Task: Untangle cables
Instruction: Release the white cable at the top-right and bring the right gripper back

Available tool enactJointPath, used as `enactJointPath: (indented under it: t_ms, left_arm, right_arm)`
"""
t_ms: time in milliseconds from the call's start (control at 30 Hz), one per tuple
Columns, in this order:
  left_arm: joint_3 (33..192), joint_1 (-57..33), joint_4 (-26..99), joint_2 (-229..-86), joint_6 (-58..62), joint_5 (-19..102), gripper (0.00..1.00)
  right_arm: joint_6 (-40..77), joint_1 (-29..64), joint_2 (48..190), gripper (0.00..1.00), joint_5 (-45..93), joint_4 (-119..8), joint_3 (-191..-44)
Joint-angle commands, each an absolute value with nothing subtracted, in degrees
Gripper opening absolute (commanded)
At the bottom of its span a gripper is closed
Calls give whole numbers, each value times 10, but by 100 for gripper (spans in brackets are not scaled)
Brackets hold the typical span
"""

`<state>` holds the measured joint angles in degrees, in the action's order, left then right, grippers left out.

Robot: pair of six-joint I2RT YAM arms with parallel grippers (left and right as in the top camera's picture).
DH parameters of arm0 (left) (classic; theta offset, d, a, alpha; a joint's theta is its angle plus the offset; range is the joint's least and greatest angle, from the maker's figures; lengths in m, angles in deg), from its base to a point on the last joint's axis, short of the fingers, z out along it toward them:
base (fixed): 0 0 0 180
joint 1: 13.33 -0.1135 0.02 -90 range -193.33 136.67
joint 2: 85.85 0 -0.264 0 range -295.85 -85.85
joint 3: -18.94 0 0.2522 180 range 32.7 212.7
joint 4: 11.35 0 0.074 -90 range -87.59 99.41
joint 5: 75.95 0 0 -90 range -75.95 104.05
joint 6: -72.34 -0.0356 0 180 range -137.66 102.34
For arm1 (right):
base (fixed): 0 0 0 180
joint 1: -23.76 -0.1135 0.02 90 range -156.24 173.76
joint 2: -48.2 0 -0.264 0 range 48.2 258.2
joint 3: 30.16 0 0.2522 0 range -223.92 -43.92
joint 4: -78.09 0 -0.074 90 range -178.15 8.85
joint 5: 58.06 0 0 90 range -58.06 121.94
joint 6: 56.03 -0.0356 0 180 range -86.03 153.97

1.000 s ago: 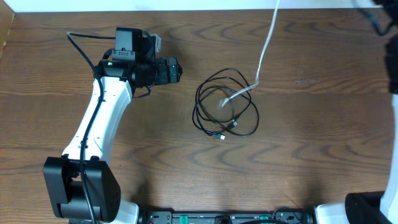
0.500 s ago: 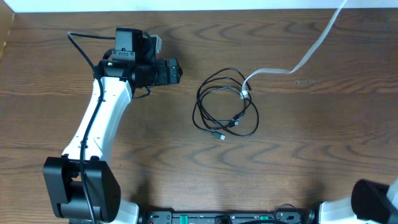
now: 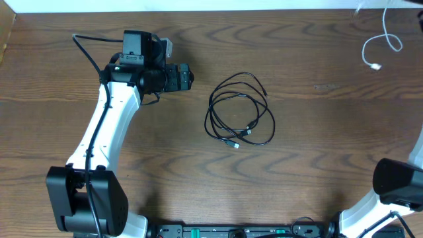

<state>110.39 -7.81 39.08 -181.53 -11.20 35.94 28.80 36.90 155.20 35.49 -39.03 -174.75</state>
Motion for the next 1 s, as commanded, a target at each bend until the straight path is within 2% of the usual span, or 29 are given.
enactJointPath:
  t_ms: [0, 333, 500, 767, 800, 833, 867, 933, 967]
  left_arm:
    - [1098, -78, 392, -1810, -120, 353, 97]
    - [1098, -78, 392, -1810, -120, 354, 98]
    - [1098, -78, 392, -1810, -120, 354, 98]
    - [1098, -78, 394, -1810, -120, 354, 98]
    - [1098, -78, 395, -1810, -120, 354, 98]
    - [1098, -78, 395, -1810, -120, 354, 98]
    - [1098, -78, 394, -1810, -120, 354, 98]
    - [1098, -78, 394, -1810, -120, 354, 99]
    - [1098, -78, 394, -1810, -120, 354, 99]
  right_arm:
    - [301, 390, 1545, 1, 438, -405, -1756]
    - [338, 441, 1569, 1, 436, -523, -1756]
    - [341, 457, 1660, 1, 434, -566, -1756]
    - [341, 459, 1755, 1, 429, -533, -1756]
    - [340, 459, 1762, 4, 427, -519, -1756]
    - [336, 460, 1768, 18, 417, -506, -1756]
    - [334, 461, 1775, 70, 391, -489, -1756]
    - [334, 465, 1776, 99, 365, -464, -1756]
    - [332, 466, 1775, 99, 362, -450, -1756]
